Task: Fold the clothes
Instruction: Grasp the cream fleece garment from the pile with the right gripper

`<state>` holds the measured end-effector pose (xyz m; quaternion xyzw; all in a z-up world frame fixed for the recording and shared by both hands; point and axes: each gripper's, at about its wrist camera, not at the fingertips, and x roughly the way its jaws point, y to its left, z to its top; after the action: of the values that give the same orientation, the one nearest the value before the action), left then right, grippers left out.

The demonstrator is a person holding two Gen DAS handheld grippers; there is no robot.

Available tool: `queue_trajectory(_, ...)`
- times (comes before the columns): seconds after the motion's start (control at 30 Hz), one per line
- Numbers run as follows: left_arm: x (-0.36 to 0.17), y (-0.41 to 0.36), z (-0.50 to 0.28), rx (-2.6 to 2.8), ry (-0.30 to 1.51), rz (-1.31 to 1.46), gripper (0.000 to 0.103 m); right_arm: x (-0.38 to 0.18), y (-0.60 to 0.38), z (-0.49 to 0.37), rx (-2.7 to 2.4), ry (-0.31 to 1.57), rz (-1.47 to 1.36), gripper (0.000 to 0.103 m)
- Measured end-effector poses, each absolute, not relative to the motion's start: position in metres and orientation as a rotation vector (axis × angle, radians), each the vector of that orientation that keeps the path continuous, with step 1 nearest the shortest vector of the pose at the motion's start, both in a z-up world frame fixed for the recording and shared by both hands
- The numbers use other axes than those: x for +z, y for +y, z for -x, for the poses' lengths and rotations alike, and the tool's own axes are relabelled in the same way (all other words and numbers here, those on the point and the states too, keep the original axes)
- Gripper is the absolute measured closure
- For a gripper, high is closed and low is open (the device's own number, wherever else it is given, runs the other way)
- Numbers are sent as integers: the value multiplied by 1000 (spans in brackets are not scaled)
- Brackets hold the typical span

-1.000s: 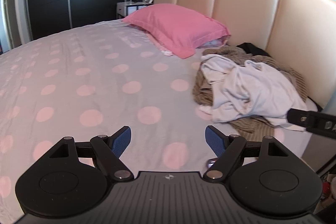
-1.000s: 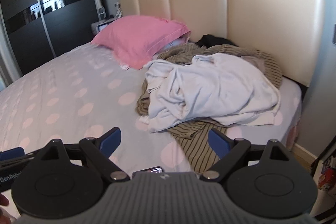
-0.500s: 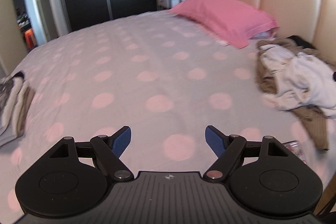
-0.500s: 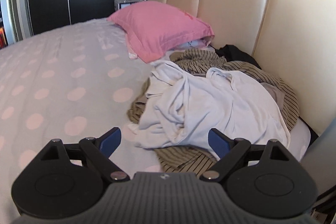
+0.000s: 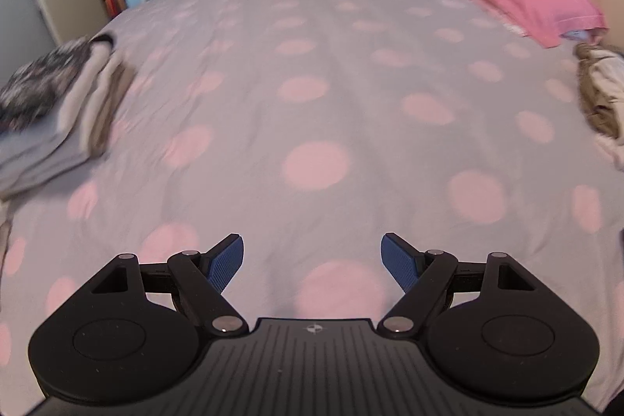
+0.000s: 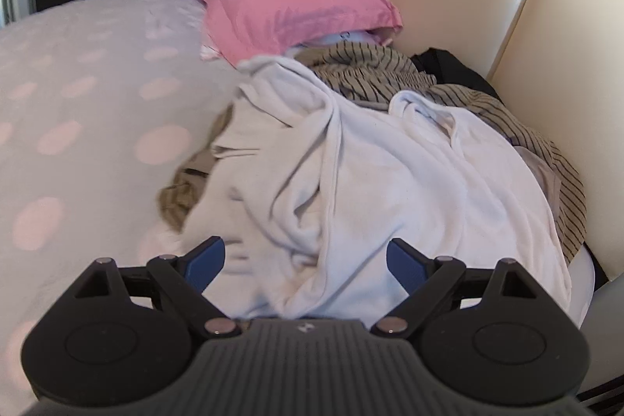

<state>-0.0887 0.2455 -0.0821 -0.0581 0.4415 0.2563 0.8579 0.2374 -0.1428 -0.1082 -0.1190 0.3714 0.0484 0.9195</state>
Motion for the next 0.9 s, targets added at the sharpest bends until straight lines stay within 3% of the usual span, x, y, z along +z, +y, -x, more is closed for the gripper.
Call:
queue_trajectory(0.1, -90, 265, 103, 592, 962, 111, 25, -113, -142, -248, 77, 772, 250, 15)
queue_trajectory(0.17, -94, 277, 112, 629, 984, 105, 25, -113, -143, -251, 65, 782, 253, 25)
queue_trajectory(0.27, -98, 291, 122, 681, 1002, 126, 26, -112, -145, -256, 46, 797, 259, 49)
queue_trajectory(0.3, -98, 292, 123, 683, 996, 134, 26, -112, -145, -258, 39, 802, 260, 69)
queue_trajectory(0.37, -95, 294, 124, 679, 983, 145, 26, -111, -146, -261, 26, 811, 264, 76)
queue_trajectory(0.63, -79, 292, 129, 649, 918, 166, 26, -56, -129, -218, 163, 730, 285, 81)
queue_trajectory(0.9, -49, 283, 142, 593, 827, 182, 26, 28, -69, -121, 452, 610, 285, 81)
